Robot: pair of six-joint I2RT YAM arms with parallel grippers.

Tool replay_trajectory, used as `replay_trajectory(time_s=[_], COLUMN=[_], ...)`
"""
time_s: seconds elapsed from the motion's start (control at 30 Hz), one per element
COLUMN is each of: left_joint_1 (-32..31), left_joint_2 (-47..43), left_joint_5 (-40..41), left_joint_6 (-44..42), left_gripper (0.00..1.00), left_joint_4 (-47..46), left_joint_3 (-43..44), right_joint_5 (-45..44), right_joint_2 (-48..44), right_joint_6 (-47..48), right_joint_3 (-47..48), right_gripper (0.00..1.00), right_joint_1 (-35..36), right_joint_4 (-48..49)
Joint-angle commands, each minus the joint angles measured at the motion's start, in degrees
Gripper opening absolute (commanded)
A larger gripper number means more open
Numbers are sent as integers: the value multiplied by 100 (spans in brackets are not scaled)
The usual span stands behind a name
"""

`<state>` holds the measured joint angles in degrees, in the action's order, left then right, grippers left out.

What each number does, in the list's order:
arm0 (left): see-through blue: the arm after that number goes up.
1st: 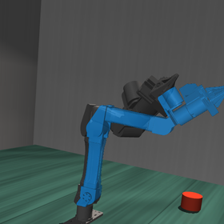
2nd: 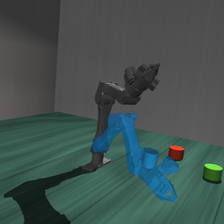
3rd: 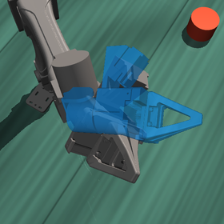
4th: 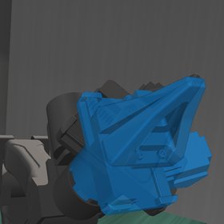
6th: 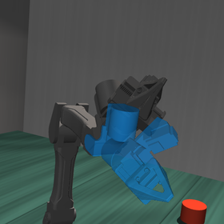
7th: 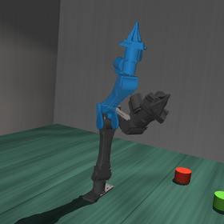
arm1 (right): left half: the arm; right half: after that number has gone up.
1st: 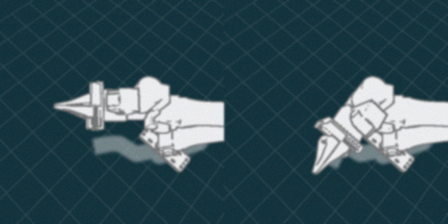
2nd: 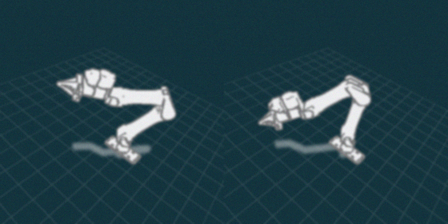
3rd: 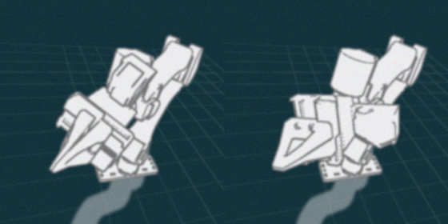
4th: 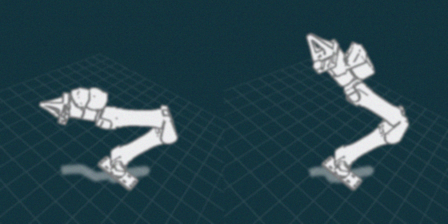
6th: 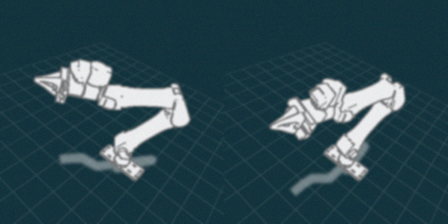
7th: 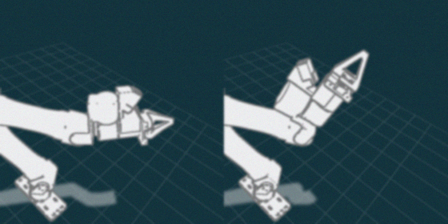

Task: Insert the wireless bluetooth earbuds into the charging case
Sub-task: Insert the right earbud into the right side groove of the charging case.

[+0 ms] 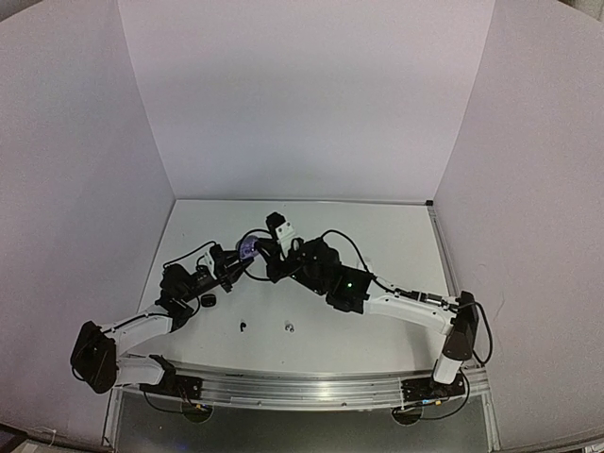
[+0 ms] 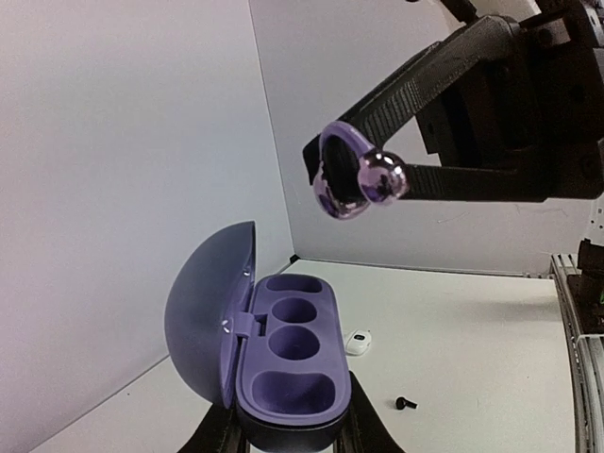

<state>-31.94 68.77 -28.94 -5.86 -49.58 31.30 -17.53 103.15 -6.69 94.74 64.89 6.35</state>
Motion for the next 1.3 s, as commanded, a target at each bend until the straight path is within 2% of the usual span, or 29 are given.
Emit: replay_trajectory(time_s=[0.0, 0.17, 0.33, 0.47, 0.73, 1.07, 1.27], left_joint_1=[-22, -23, -22, -22, -23, -254, -294], left_joint_2=[-51, -81, -155, -174, 62, 331, 620], left_joint_5=[-104, -119, -139, -471, -429, 192, 502], left_joint_6=[225, 248, 223, -47, -244, -689, -591], left_gripper=[0, 0, 0, 0, 0, 0, 0], left_joint_4=[-354, -376, -564, -787, -904, -1284, -1986], left_joint_3=[-28, -55, -119, -217, -50, -16, -96], right_joint_5=[458, 1335, 1188, 1134, -67, -534, -933], right_joint_2=[-156, -351, -518, -609, -467, -224, -120], right_joint_6=[288, 202, 140, 154, 893, 1153, 1215], right_joint_3=[-122, -754, -920, -912, -959, -672, -634], right_gripper=[0, 0, 0, 0, 0, 0, 0], right_joint_1=[7, -116, -141, -138, 41, 70, 77], right_joint_4=[663, 1701, 1712, 1712, 1726, 1817, 1817])
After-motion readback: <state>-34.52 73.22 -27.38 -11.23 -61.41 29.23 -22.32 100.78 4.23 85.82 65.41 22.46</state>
